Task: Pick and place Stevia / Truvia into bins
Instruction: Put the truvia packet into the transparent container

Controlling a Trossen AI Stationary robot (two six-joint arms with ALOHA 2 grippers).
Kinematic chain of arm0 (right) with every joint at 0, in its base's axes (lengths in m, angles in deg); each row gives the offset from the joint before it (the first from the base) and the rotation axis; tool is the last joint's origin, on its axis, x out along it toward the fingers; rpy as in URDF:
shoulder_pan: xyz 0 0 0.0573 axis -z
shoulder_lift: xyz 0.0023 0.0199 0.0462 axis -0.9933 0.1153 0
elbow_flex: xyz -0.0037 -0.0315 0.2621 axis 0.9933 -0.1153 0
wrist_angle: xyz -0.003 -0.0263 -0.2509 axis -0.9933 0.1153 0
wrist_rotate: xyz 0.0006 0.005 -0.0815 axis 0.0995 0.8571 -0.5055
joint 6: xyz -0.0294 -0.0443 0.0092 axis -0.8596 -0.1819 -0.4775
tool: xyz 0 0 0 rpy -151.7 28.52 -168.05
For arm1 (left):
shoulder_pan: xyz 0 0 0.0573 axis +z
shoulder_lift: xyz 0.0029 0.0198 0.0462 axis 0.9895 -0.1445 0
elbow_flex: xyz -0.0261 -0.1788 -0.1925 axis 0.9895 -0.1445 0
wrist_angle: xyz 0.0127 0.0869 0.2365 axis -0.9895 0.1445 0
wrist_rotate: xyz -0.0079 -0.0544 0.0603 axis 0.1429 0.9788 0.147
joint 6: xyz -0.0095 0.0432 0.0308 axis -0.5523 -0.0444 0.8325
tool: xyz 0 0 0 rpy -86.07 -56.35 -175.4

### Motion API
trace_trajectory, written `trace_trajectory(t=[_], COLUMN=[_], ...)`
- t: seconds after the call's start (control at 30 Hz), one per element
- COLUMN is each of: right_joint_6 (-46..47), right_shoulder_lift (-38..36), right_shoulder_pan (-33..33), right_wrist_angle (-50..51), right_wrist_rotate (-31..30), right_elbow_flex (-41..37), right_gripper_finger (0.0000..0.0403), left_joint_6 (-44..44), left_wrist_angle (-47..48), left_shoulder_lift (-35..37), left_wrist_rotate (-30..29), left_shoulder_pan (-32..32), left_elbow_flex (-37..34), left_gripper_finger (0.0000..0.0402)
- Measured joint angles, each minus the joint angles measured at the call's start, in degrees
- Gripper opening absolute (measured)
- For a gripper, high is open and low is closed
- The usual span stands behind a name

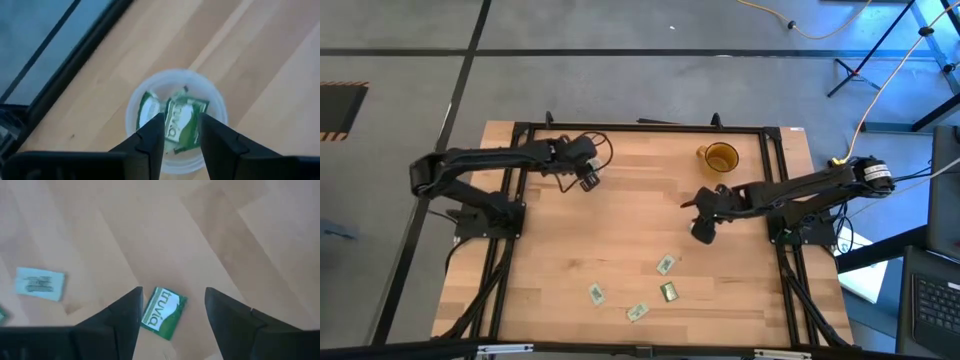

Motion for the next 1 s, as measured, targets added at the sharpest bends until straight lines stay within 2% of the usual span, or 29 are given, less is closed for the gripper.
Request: trace_trajectory(t=[0.07,0.13,0.27,0.4,0.53,1.0], right_joint_6=[0.39,1.69,2.62,2.64,2.75,3.04], right_shoulder_lift=[1.80,3.84,8.00,10.38,11.99,18.19], right_shoulder_pan=[0.00,0.02,0.27,0.26,0.26,0.32], right_wrist_angle=[0.02,-0.09,-0.18,-1.29,-3.28,-3.61], right_wrist_rotate=[0.06,0.07,0.19,3.50,4.02,5.03], right_elbow_flex=[0.00,0.00,-0.02,-0.04,-0.02,0.28], right_gripper_finger=[0.0216,0.0216,0.0204,0.0180,0.0158,0.0126], left_joint_6=[-0.76,-0.83,-1.07,-3.42,-4.85,-4.88], left_wrist_angle=[-2.00,-6.97,-23.38,-38.82,-45.67,-45.05], left_shoulder_lift=[1.97,4.09,8.04,10.35,10.67,10.65], left_wrist_rotate=[1.79,6.06,17.60,24.31,25.44,24.33], left_shoulder_pan=[-0.41,-1.22,-3.08,-4.89,-6.68,-8.29], left_elbow_flex=[-0.18,-1.90,-8.55,-14.89,-18.01,-18.29], left_gripper_finger=[0.0110,0.0110,0.0111,0.0107,0.0103,0.0102])
